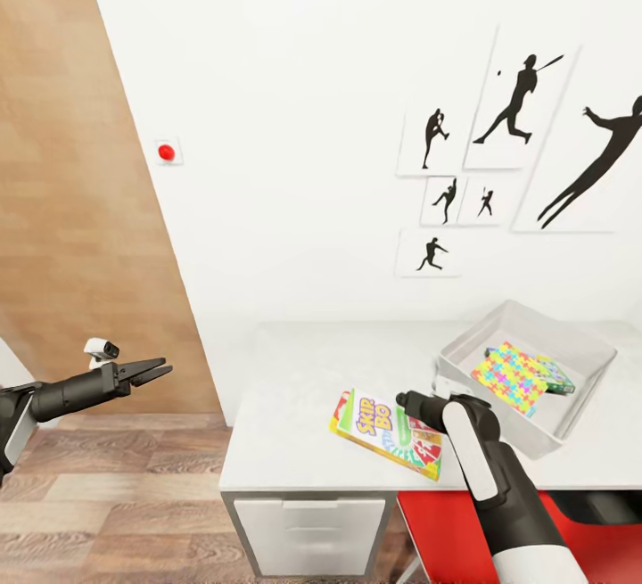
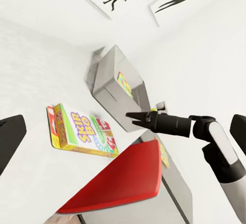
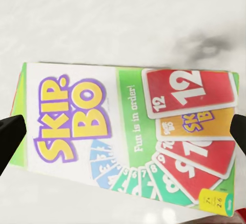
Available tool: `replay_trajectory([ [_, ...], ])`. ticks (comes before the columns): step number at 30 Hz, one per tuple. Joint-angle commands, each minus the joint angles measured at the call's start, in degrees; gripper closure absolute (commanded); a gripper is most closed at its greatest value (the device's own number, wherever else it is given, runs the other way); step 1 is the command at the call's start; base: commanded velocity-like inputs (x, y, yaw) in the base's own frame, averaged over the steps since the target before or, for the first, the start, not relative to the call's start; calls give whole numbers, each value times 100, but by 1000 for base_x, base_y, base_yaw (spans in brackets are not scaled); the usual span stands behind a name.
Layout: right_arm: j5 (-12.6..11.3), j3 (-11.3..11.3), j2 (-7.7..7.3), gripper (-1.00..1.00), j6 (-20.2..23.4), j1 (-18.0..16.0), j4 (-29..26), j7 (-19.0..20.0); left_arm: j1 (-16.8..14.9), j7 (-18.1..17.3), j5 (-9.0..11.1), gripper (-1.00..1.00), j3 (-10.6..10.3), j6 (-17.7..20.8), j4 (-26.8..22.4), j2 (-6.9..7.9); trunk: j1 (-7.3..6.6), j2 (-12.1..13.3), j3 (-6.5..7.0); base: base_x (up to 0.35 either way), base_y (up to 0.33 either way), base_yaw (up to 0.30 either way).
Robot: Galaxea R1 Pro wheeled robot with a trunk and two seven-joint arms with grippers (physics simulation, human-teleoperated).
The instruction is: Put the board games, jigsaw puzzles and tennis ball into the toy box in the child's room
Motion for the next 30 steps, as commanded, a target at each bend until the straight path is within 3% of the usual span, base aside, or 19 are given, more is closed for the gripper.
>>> replay_trajectory([
  [1,-60,-5,2,-100,11,-10,12,-54,-5,-22,-1,-100,-1,60,1,2,3,-13,-22,2,0,0],
  [17,-60,-27,-17,-100,-181,-30,134,-54,-5,-22,-1,-100,-1,59,-2,9,3,-13,-172,0,0,0],
  [30,-61,-290,-24,-100,-162,-27,135,-54,-5,-22,-1,-100,-1,59,-2,10,3,-13,-294,0,0,0],
])
